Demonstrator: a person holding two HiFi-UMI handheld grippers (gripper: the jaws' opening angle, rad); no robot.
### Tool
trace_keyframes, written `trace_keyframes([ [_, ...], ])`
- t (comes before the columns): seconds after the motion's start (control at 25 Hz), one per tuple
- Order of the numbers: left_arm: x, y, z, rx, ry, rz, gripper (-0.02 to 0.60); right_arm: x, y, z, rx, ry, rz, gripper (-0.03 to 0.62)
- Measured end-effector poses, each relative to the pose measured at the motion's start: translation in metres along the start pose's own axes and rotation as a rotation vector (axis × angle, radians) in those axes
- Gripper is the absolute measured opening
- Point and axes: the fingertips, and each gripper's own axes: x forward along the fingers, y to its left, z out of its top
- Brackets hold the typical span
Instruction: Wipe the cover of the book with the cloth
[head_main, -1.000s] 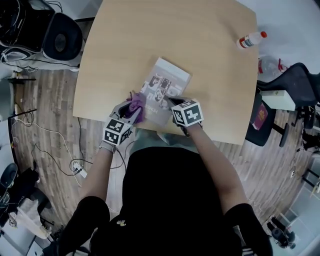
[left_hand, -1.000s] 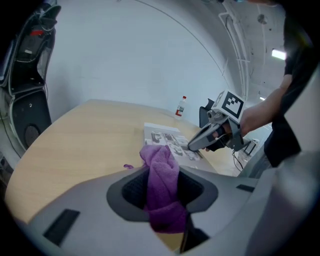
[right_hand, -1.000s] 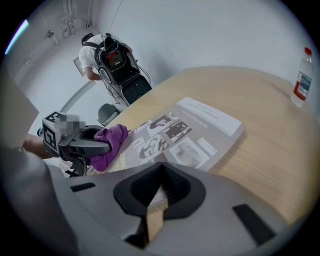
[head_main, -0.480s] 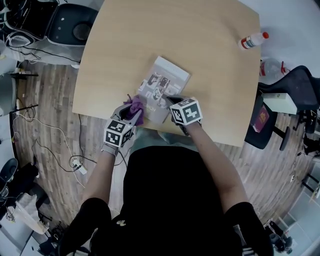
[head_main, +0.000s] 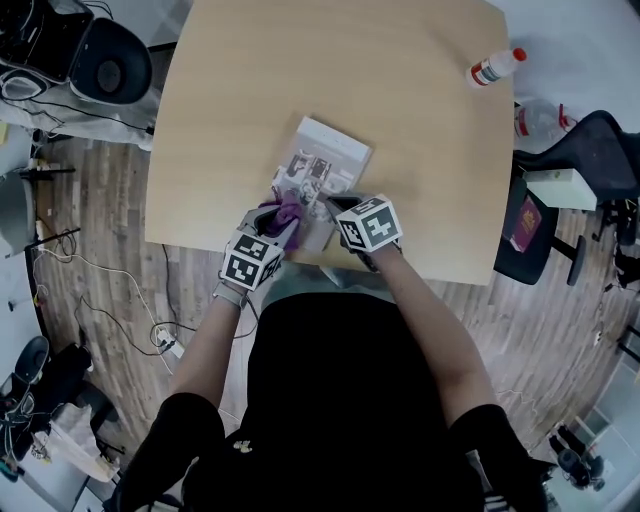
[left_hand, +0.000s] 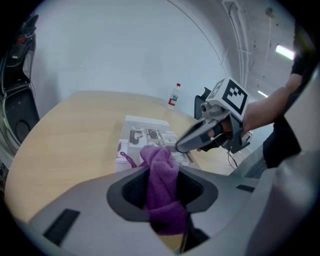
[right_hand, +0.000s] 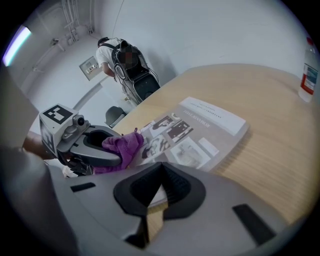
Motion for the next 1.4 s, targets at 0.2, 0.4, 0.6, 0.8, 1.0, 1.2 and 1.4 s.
trace_keyframes([
  [0.2,0.016,0.002,0.014,0.018,0.018,-0.041,0.150,0.001,0.001,-0.001,0.033,-0.021,-0.004,0.031],
  [0.4,0.034,0.006,0.032,0.060,0.036,-0.083,0.150,-0.004,0.008,-0.008,0.038,-0.037,-0.010,0.032],
  [0.6,0.047,0.011,0.048,0.099,0.065,-0.109,0.149,-0.003,0.036,-0.027,-0.095,0.052,0.005,0.032],
  [0.8,0.066,0.014,0.069,0.140,0.080,-0.134,0.149,0.003,0.043,-0.033,-0.138,0.037,-0.037,0.032],
  [1.0,0.086,0.022,0.092,0.158,0.077,-0.150,0.149,0.004,0.039,-0.033,-0.069,0.010,-0.047,0.031],
  [1.2,0.100,0.028,0.112,0.190,0.066,-0.153,0.149,0.005,0.041,-0.030,-0.006,-0.015,-0.039,0.031],
  [1.4,0.118,0.028,0.131,0.225,0.065,-0.162,0.149,0.004,0.040,-0.031,-0.013,-0.026,-0.066,0.031],
])
